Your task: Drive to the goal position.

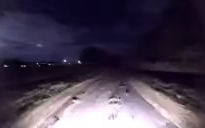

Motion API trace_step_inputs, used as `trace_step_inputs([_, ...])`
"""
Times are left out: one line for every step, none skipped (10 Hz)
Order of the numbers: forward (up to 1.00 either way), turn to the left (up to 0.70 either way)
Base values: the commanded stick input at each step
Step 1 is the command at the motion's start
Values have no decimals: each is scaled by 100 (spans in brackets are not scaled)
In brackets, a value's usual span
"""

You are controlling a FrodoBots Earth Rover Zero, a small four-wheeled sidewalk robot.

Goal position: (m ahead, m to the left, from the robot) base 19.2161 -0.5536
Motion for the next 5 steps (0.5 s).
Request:
trace_step_inputs([85,0])
trace_step_inputs([85,0])
trace_step_inputs([85,0])
trace_step_inputs([85,0])
trace_step_inputs([85,0])
